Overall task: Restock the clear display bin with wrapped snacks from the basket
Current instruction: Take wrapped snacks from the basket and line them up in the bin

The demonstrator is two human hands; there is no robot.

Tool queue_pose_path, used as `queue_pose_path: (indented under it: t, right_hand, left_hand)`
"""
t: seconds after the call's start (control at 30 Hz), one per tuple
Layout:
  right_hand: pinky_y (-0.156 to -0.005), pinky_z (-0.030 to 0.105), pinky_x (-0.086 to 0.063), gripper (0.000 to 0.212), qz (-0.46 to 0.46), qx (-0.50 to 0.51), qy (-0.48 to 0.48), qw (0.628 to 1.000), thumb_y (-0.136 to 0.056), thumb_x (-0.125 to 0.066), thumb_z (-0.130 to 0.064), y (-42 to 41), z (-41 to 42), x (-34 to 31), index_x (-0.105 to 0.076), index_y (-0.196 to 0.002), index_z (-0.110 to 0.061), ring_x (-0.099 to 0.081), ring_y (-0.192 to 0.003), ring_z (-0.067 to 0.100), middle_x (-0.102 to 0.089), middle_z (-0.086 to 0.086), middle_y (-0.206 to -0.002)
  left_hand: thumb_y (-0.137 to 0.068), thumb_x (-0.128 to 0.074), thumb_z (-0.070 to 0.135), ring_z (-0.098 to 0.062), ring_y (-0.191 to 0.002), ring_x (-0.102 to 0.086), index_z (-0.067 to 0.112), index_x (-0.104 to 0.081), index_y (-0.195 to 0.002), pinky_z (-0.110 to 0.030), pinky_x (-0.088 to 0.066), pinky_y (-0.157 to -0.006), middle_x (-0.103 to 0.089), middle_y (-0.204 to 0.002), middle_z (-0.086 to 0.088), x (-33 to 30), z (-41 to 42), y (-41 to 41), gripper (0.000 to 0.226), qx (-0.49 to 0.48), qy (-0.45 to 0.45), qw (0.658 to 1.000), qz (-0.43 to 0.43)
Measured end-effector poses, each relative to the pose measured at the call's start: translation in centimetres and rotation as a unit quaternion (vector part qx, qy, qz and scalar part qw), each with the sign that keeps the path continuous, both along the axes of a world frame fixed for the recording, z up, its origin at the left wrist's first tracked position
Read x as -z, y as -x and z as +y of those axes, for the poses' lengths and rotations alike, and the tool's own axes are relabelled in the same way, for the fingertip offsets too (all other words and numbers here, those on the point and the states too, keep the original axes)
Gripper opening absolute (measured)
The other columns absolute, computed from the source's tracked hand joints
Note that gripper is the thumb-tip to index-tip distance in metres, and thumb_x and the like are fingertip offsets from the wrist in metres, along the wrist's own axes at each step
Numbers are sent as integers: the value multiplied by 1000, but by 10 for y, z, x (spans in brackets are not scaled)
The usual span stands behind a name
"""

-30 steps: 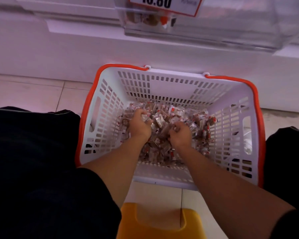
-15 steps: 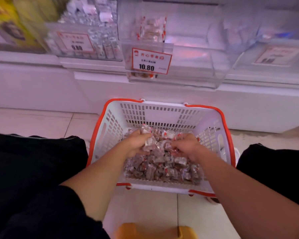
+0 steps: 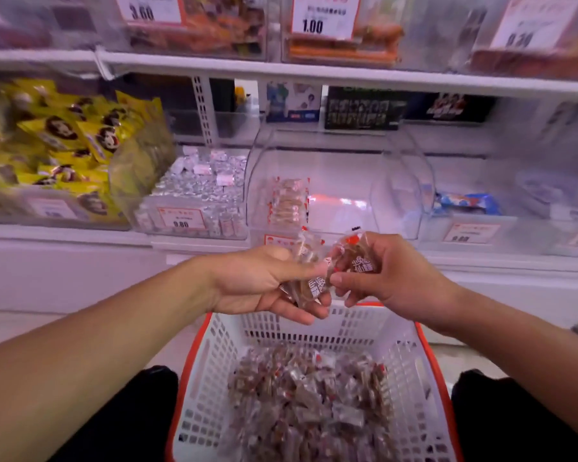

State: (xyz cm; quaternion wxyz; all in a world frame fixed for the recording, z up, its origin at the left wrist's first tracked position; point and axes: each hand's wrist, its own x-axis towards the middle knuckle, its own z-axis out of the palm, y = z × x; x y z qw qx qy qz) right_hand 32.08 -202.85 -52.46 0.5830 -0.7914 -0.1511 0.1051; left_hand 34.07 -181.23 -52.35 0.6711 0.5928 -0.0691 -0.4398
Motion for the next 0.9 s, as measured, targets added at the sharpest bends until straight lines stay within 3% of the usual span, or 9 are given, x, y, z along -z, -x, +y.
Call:
queue_pose_path:
  t: [0.1, 0.17, 0.23, 0.37, 0.47, 0.53, 0.63, 0.77, 0.9]
  right_hand:
    - [-59, 38, -53, 6, -156, 68, 105, 980, -97, -61, -21, -9, 1, -11, -64, -100, -18, -60, -60, 14, -66, 1, -73]
    - [-74, 31, -51, 37, -216, 93, 137, 962, -99, -45, -49, -14, 1, -15, -65, -100, -18, -64, -79, 10, -68, -6, -85]
    - [-83, 18, -47, 57, -157, 65, 55, 984, -95, -33, -64, -15, 2, -19, -68, -113, -22, -65, -99, -1, -70, -14, -103]
    - [-84, 15, -43, 44, -211, 2, 122, 970, -99, -44, -37, -23, 2, -19, -52, -141, -27, -59, -101, 5, -61, -9, -104]
    - [-83, 34, -50, 56, -236, -51, 138, 961, -92, -66, -16, -32, -9, -21, -48, -144, -27, -59, -87, 15, -58, -1, -94]
    - [-77, 33, -55, 75, -198, -59, 76, 976, -78, -80, -7, -35, -14, -23, -49, -142, -33, -63, -77, 15, -65, -2, -88]
    - [-68, 29, -57, 89, -217, -18, 55, 975, -63, -90, -4, -39, -14, -23, -52, -137, -35, -63, -69, 14, -65, -4, -96]
    - [-72, 27, -54, 90, -281, -8, 168, 945, -61, -93, -19, -39, -10, -22, -50, -138, -40, -60, -93, 15, -55, -20, -125]
    - [-82, 36, -54, 75, -218, -38, 140, 965, -64, -92, -14, -37, -4, -21, -58, -130, -28, -64, -99, 14, -67, -11, -111]
  left_hand:
    - [-85, -66, 21, -22, -80, -72, 2, -68, -107, -28, -61, -66, -69, -91, -14, -14, -3, -7, 29, -68, 64, 996, 3]
    - [-84, -66, 19, -20, -78, -71, 2, -73, -101, -27, -60, -64, -68, -90, -15, -17, -5, -14, 25, -113, 91, 989, 1]
    - [-83, -66, 19, -22, -78, -71, 1, -74, -99, -28, -61, -64, -68, -92, -17, -19, -6, -20, 25, -127, 117, 985, 17]
    - [-93, -55, 19, -33, -92, -68, -3, -67, -118, -36, -61, -78, -66, -106, -23, -21, -2, -28, 36, -55, 179, 978, 92]
    - [-85, -48, 18, -38, -95, -70, -5, -68, -117, -39, -61, -79, -68, -112, -26, -20, -3, -34, 44, -36, 169, 980, 100]
    - [-85, -46, 18, -39, -97, -71, -5, -68, -117, -38, -62, -78, -68, -116, -26, -20, -5, -35, 45, -25, 136, 986, 88]
    - [-85, -50, 18, -37, -98, -71, -6, -61, -123, -35, -62, -79, -68, -112, -26, -18, -9, -37, 46, 13, 88, 995, 54]
    - [-76, -54, 5, -33, -90, -72, -8, -65, -107, -33, -61, -67, -70, -98, -23, -14, -13, -36, 36, 32, 9, 999, -20]
    - [-85, -51, -5, -24, -72, -70, -8, -66, -96, -29, -57, -53, -70, -91, -25, -19, -15, -36, 19, 14, -32, 997, -71]
